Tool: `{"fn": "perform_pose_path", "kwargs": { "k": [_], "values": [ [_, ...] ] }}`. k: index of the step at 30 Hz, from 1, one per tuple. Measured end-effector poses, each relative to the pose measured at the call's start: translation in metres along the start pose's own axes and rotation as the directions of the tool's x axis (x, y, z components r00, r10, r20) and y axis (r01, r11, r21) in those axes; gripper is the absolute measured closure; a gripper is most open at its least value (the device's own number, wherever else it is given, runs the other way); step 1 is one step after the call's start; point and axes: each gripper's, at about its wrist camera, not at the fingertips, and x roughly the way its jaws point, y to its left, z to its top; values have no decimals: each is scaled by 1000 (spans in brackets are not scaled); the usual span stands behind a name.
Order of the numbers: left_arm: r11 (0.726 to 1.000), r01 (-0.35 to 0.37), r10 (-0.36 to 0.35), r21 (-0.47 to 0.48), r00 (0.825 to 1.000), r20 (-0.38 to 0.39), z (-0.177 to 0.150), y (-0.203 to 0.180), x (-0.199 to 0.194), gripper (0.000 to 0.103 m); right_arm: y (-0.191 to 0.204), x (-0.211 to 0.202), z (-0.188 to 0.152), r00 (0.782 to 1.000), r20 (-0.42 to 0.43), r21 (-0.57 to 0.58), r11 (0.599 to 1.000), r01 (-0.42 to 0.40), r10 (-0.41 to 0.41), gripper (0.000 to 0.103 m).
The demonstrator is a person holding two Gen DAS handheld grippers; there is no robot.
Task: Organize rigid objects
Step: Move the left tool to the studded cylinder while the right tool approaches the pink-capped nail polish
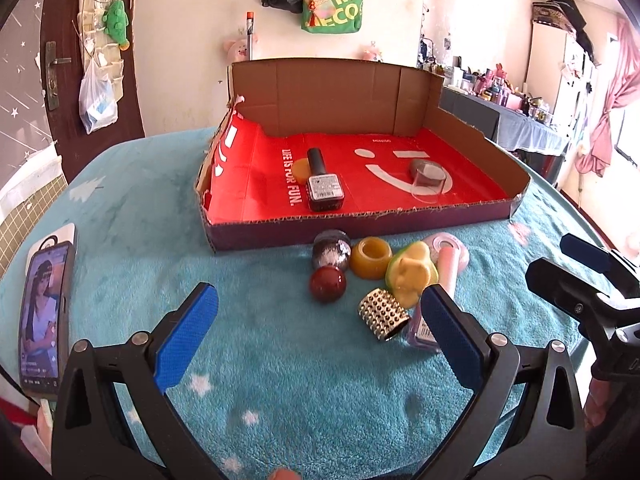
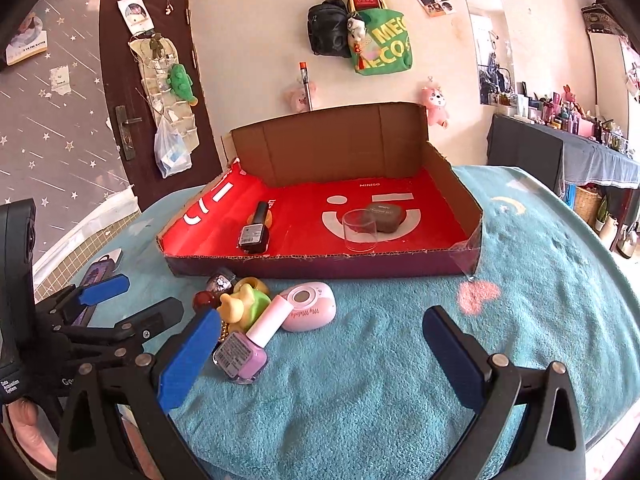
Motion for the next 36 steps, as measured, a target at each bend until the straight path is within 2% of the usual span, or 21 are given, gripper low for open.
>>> {"fn": "perform_pose_path", "kwargs": {
  "k": [21, 36],
  "values": [
    [999, 24, -27, -32, 995, -91, -24, 8, 18, 0, 0, 25, -28, 993, -114, 14, 1000, -14, 15, 0],
    [997, 56, -61, -54, 993, -97, -7, -1, 43, 0, -11, 29, -28, 991, -131, 47, 999, 4, 2, 0]
  ]
}}
